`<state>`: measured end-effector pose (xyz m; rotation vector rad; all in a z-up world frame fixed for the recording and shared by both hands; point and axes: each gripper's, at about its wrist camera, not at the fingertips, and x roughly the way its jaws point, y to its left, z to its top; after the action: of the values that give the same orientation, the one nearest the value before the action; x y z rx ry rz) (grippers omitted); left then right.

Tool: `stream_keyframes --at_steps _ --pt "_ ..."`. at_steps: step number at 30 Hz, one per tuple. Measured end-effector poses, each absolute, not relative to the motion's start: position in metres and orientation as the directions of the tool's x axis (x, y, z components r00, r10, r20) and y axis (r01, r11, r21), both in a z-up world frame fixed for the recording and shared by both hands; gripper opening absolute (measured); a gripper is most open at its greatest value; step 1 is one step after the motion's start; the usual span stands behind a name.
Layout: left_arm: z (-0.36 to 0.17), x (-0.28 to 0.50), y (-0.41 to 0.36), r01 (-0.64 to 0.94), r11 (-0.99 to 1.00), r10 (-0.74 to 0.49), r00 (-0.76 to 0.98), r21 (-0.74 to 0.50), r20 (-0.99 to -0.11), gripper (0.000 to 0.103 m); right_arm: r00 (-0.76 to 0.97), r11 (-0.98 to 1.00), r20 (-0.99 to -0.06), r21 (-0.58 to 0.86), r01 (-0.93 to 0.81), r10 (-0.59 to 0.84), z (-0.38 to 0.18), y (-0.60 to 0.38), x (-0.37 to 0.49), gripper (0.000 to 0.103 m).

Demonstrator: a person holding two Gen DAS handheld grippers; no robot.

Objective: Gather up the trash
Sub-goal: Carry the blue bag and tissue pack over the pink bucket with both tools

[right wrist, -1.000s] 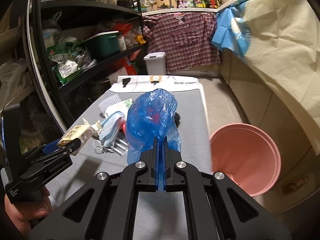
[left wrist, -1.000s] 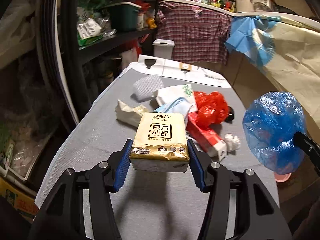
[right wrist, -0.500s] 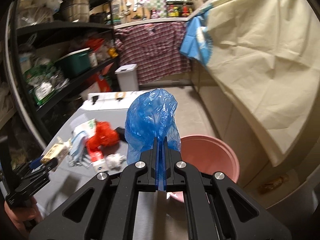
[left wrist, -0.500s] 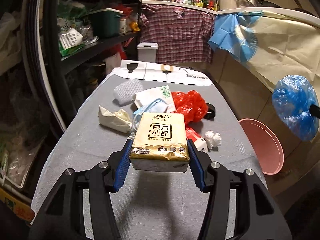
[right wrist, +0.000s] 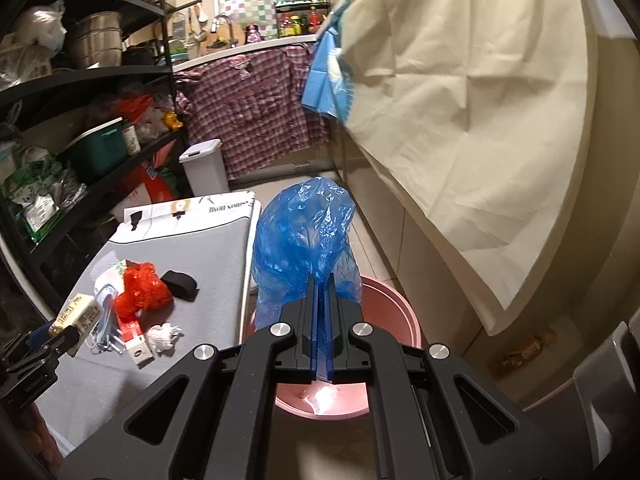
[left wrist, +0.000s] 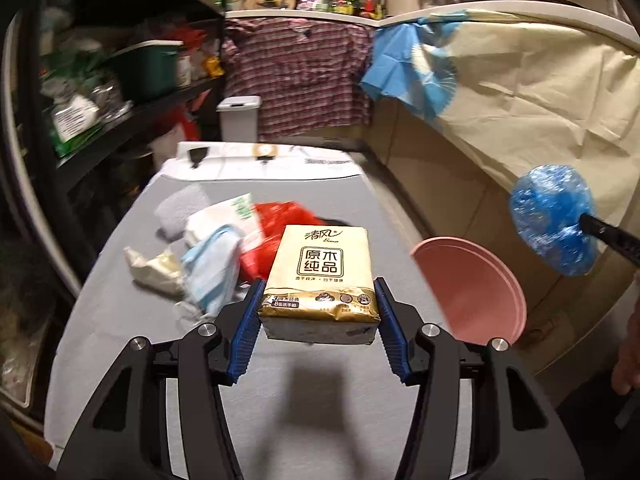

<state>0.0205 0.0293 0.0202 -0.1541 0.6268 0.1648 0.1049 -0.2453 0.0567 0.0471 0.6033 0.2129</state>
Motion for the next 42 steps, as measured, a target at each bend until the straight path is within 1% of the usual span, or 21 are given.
stream_keyframes --at_steps 6,16,26,32,42 --pt "0.025 0.041 0.002 -0.133 0.987 0.055 0.808 -0.091 -0.587 0.053 0.803 0.98 -0.561 0.106 -0.169 0.2 0.051 -0.254 0.114 0.003" --pt "0.018 0.082 -0.037 -0.035 0.995 -0.027 0.799 -0.091 -0.601 0.053 0.799 0.982 -0.571 0.111 -0.151 0.187 0.043 -0.26 0.133 0.003" --pt "0.002 0.12 -0.06 0.021 0.995 -0.079 0.776 -0.099 -0.626 0.053 0.769 0.987 -0.618 0.104 -0.125 0.163 0.025 -0.27 0.162 0.003" --pt "-0.006 0.139 -0.073 0.059 0.993 -0.109 0.766 -0.1 -0.633 0.053 0.76 0.986 -0.628 0.106 -0.129 0.167 0.018 -0.27 0.169 0.003" --pt "-0.025 0.158 -0.083 0.082 0.989 -0.143 0.727 -0.123 -0.672 0.053 0.747 0.987 -0.644 0.121 -0.109 0.162 0.011 -0.274 0.18 0.003"
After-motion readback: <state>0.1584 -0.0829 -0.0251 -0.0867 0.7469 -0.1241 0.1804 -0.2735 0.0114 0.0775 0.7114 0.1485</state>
